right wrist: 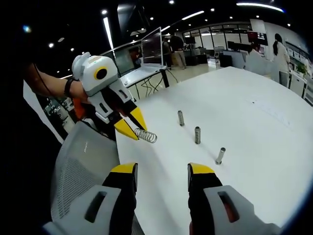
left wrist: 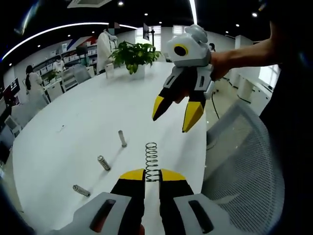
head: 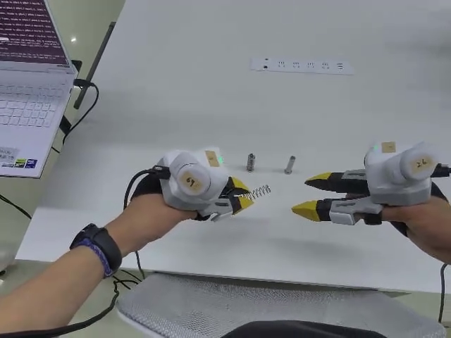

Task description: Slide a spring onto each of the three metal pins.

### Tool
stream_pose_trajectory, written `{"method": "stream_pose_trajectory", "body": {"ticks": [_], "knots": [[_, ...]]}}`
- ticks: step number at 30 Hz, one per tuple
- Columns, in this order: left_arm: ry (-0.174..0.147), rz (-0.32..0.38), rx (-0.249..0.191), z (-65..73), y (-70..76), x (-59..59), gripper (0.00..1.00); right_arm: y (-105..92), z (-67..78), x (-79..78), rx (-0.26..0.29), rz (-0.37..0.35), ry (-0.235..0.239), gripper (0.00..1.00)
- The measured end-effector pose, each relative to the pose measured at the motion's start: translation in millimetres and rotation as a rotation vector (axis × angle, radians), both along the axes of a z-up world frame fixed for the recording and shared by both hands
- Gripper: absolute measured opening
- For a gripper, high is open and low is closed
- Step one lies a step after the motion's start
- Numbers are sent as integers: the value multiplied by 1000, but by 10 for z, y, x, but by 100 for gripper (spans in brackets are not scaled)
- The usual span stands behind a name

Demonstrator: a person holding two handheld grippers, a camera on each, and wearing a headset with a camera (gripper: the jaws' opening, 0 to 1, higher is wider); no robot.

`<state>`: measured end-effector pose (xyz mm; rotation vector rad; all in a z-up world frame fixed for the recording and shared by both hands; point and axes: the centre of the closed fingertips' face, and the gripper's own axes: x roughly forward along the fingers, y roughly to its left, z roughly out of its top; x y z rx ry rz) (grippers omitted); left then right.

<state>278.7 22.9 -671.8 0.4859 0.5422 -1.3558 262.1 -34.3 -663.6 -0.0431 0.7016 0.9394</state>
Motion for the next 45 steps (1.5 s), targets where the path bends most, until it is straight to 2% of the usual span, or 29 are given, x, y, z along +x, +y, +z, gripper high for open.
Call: {"method": "stream_pose_trajectory", "body": {"ticks": [10, 23, 33, 38, 45], "knots": [[-11, -43, -11, 53, -132, -80, 2, 119, 57, 18, 18, 59, -2, 33], [-21, -97, -3, 46, -210, -177, 3, 252, 38, -46, 46, 130, 12, 26], [-36, -149, -11, 94, -273, -246, 3, 305, 30, -117, 74, 193, 31, 21], [-42, -172, -16, 118, -294, -274, 3, 337, 52, -155, 84, 233, 26, 21], [-40, -193, -21, 131, -315, -324, 3, 344, 76, -183, 87, 270, 15, 14]]}}
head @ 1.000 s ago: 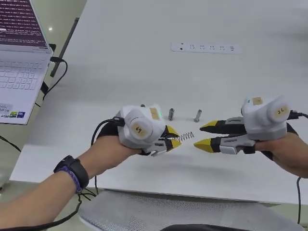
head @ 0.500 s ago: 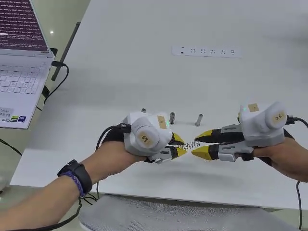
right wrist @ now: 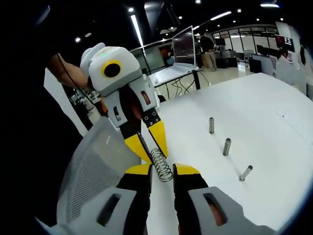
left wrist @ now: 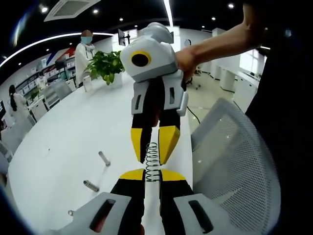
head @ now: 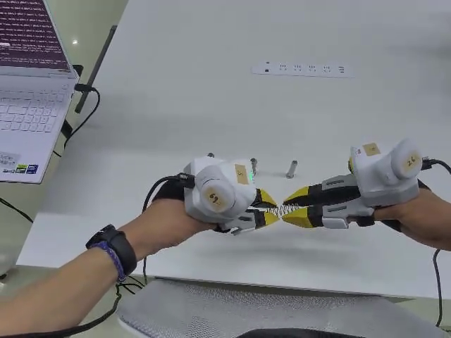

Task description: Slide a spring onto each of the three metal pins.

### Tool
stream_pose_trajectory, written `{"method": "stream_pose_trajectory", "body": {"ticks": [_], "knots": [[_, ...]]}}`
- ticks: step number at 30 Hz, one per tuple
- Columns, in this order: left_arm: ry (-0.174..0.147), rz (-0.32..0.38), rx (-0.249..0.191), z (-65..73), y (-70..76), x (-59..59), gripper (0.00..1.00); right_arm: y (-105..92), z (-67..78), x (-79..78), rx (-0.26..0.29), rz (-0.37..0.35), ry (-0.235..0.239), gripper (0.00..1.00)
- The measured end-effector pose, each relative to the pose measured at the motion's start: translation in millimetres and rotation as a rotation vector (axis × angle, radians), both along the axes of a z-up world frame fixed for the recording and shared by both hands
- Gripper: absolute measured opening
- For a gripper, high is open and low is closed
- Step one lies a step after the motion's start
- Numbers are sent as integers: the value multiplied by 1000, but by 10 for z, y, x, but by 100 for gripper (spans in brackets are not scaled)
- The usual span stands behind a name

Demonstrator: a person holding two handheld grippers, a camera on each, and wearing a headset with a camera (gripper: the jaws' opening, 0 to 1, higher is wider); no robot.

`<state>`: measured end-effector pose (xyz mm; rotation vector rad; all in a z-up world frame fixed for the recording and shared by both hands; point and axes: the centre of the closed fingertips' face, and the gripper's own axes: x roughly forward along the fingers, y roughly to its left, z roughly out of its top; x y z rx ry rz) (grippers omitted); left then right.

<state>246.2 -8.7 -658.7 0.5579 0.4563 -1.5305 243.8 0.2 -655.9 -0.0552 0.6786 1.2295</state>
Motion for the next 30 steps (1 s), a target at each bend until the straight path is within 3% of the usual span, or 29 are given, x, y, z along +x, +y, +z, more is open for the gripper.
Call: {"method": "stream_pose_trajectory", "body": {"ticks": [11, 30], "knots": [[1, -24, 10, -26, -4, -47, 3, 2, -39, -102, -27, 54, -14, 9], [-3, -26, 15, -85, -31, -61, 3, 28, 9, -111, -56, 57, -50, 8]]}}
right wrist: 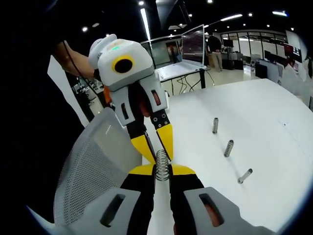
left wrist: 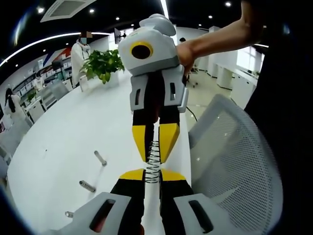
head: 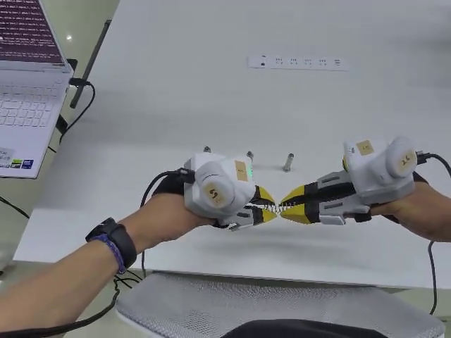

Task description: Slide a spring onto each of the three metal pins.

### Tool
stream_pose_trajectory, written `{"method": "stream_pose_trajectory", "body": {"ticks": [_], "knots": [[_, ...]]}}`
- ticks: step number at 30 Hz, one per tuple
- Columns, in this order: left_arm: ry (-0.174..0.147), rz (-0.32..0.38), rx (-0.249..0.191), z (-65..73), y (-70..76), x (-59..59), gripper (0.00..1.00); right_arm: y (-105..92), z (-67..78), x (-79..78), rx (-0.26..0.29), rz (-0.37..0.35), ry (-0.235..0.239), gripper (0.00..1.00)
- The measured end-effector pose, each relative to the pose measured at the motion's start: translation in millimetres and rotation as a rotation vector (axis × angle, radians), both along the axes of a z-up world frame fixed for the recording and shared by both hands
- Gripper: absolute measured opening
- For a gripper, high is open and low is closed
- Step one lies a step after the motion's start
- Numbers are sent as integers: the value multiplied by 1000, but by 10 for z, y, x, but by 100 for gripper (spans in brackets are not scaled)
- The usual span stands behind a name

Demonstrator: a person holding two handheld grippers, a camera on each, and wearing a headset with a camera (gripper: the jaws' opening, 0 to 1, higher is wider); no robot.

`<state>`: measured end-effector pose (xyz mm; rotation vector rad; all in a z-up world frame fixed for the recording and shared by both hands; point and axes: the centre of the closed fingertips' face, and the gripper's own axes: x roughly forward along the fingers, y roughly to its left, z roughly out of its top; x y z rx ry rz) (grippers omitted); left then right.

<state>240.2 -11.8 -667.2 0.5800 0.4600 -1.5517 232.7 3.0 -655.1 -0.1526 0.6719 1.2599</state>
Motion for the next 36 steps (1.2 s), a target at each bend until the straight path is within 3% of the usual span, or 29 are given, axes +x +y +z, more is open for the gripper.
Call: {"method": "stream_pose_trajectory", "body": {"ticks": [6, 14, 17, 25, 36], "knots": [[10, 13, -9, -58, -68, -17, 2, -24, 3, 4, -68, 29, -16, 8], [30, 39, -33, -158, -229, -30, 3, -161, -101, -17, -257, 128, -41, 8], [38, 45, -41, -186, -288, -32, 3, -214, -134, 4, -303, 154, -44, 8], [58, 57, -58, -211, -354, -31, 3, -244, -167, 7, -353, 181, -53, 8], [71, 61, -67, -225, -361, -35, 3, -272, -202, 8, -369, 191, -51, 8]]}}
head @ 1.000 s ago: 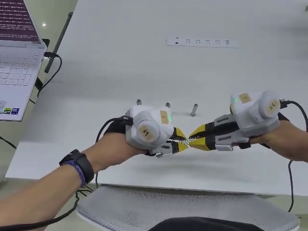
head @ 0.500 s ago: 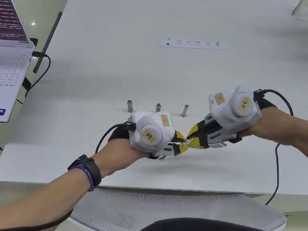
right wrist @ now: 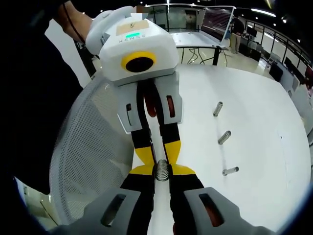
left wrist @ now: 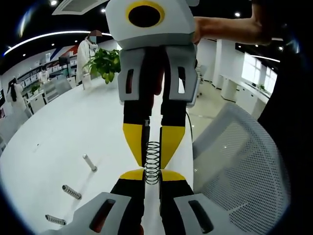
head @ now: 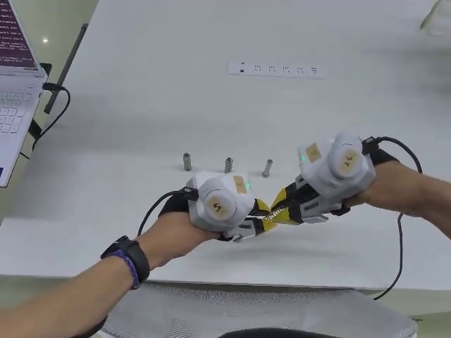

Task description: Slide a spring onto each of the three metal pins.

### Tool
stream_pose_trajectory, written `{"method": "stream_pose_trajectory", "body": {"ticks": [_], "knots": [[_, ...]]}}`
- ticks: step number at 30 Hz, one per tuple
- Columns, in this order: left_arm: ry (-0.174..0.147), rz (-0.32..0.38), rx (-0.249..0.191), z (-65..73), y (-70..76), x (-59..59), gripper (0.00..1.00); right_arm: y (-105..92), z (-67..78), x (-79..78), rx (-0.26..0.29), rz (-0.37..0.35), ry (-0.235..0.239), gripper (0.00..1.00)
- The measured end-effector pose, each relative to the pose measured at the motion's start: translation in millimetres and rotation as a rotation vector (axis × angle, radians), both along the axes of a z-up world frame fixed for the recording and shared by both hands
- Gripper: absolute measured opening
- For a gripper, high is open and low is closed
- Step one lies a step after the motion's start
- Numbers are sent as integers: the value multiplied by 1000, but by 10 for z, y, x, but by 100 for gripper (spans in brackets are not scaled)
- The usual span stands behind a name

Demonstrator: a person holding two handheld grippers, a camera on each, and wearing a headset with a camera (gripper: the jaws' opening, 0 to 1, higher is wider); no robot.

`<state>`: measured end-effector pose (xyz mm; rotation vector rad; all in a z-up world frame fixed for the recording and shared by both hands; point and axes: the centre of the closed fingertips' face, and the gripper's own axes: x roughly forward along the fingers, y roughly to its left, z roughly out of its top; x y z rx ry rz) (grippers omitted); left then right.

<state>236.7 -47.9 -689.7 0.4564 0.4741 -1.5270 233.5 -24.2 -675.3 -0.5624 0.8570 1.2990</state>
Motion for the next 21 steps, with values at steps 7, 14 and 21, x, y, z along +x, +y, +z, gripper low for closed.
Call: {"method": "stream_pose_trajectory", "body": {"ticks": [7, 14, 21], "knots": [[6, 9, -5, 14, 2, 28, 5, -12, 9, 37, 0, -8, -6, 8], [15, 23, -2, 26, 64, 52, 9, -92, -14, 95, -12, -27, -12, 8], [19, 51, 5, 24, 193, 94, 12, -206, -44, 158, -33, -50, -20, 8]]}}
